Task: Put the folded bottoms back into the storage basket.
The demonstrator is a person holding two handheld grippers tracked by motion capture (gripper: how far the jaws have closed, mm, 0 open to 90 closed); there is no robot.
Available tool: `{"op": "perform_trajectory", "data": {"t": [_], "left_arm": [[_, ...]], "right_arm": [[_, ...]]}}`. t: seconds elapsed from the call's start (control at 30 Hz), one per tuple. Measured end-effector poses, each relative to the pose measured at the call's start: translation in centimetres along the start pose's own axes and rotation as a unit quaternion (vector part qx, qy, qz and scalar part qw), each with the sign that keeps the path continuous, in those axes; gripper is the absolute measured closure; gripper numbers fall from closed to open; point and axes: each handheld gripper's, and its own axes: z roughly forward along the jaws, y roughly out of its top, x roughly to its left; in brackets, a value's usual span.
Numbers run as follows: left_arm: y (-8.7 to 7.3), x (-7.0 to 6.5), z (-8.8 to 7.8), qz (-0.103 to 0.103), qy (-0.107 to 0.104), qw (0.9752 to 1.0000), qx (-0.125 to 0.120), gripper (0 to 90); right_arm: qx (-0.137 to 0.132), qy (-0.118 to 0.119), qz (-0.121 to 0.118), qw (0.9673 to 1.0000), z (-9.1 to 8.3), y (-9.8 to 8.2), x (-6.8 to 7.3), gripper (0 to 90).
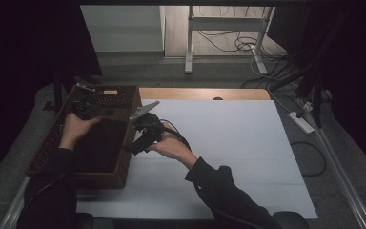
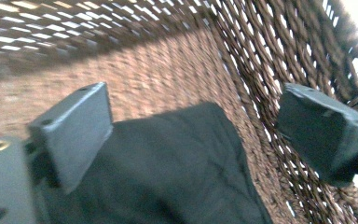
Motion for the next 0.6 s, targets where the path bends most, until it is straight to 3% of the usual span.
{"op": "perform_trajectory", "data": {"t": [0.13,0.2,0.37,0.43,0.5,0.53,0.6], "left_arm": [[0.6,-1.2,2.5,0.014,0.002,0.9987,0.048,16.3],[0.7,-1.4,3.4,0.015,0.003,0.9973,0.072,24.1],[0.7,-2.1,5.5,0.026,-0.001,0.9917,0.126,33.3],[0.6,-2.8,6.2,0.055,0.020,0.9868,0.151,44.7],[0.7,-3.6,6.5,0.091,0.062,0.9798,0.167,56.3],[0.8,-3.8,6.5,0.098,0.060,0.9789,0.168,63.1],[1.0,-3.8,6.6,0.089,0.056,0.9791,0.174,84.3]], "right_arm": [[-0.007,-0.013,0.001,0.9999,-2.1,-0.8,-0.5,0.0],[-0.011,-0.018,0.000,0.9998,-3.1,-1.3,-0.7,0.0],[-0.017,-0.028,0.004,0.9995,-5.2,-2.5,-1.2,0.0],[-0.013,-0.029,0.005,0.9995,-5.7,-3.1,-1.4,0.0],[-0.006,-0.036,0.006,0.9993,-6.0,-3.8,-1.7,0.0],[-0.004,-0.038,0.008,0.9992,-6.1,-4.1,-1.9,0.0],[-0.001,-0.041,0.016,0.9991,-6.4,-4.7,-2.2,0.0]]}}
